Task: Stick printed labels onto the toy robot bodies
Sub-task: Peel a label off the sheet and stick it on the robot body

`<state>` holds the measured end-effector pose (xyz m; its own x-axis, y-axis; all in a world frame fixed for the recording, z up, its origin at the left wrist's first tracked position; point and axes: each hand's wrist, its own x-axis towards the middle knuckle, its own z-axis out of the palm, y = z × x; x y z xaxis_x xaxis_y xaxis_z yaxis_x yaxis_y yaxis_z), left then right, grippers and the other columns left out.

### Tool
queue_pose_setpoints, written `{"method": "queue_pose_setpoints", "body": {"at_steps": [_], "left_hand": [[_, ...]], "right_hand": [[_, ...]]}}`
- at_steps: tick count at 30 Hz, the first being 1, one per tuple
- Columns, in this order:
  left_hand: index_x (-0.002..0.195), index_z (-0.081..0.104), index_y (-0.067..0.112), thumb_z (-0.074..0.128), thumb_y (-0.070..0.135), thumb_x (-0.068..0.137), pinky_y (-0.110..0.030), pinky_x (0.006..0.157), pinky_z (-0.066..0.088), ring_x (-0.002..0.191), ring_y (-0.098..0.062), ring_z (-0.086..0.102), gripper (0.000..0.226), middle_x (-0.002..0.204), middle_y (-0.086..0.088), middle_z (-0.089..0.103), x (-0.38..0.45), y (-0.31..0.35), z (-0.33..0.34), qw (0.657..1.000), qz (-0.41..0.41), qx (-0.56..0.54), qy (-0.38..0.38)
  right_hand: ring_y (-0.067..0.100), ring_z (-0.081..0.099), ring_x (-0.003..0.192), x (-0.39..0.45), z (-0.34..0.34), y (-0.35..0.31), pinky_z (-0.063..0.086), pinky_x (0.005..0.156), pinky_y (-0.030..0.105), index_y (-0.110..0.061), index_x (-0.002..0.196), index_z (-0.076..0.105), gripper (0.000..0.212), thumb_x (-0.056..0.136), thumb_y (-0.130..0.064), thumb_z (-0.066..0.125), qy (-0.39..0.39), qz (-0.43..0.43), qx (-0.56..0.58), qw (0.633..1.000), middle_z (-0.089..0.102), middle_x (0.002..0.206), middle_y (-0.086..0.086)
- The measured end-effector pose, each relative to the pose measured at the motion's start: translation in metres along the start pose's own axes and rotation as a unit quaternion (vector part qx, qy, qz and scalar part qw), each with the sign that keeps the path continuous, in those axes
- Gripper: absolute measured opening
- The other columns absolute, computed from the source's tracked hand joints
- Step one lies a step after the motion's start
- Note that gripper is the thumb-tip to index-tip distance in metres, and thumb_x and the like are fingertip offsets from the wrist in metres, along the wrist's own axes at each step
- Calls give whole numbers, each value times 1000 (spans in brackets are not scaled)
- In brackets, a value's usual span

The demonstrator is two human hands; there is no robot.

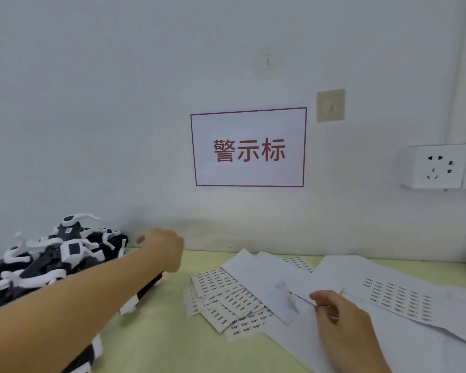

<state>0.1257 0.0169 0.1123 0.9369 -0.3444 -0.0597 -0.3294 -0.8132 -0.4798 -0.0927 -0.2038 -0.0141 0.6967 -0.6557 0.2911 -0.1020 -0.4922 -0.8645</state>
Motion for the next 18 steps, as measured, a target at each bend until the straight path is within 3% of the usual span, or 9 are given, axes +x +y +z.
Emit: {"method": "queue_pose_setpoints", "body": {"at_steps": [3,6,11,14,18], "left_hand": [[136,51,14,57,27,91,-51,90,55,120,-33,58,48,134,-5,54,5,-10,7,991,-22,114,-73],[135,54,15,63,32,91,-47,101,51,124,-29,57,48,137,-4,54,9,-8,17,987,-3,110,-120],[141,47,10,59,8,92,-43,95,53,126,-31,54,50,140,-11,51,12,0,40,997,-12,63,-42],[139,39,10,55,14,94,-39,90,54,123,-31,53,48,137,-17,44,8,5,37,1000,-17,-12,3],[130,36,10,56,25,91,-27,70,46,98,-25,57,45,121,-14,46,5,18,11,992,13,-125,26]], "right_hand": [[-3,60,88,0,1,1,43,80,16,-26,94,70,29,92,-1,57,-8,-5,-1,1000,69,97,-10],[-2,61,89,1,1,3,42,79,15,-25,94,71,30,92,0,56,-6,-11,3,1000,69,97,-9],[0,62,87,0,1,2,41,74,12,-28,90,71,32,91,0,56,-10,-12,7,1000,69,95,-12],[1,62,87,0,1,1,42,75,12,-28,89,71,32,90,0,56,-12,-11,4,1000,70,95,-12],[2,62,89,-1,1,-1,41,72,4,-31,89,67,34,90,0,55,-22,-12,-4,1000,67,96,-11]]}}
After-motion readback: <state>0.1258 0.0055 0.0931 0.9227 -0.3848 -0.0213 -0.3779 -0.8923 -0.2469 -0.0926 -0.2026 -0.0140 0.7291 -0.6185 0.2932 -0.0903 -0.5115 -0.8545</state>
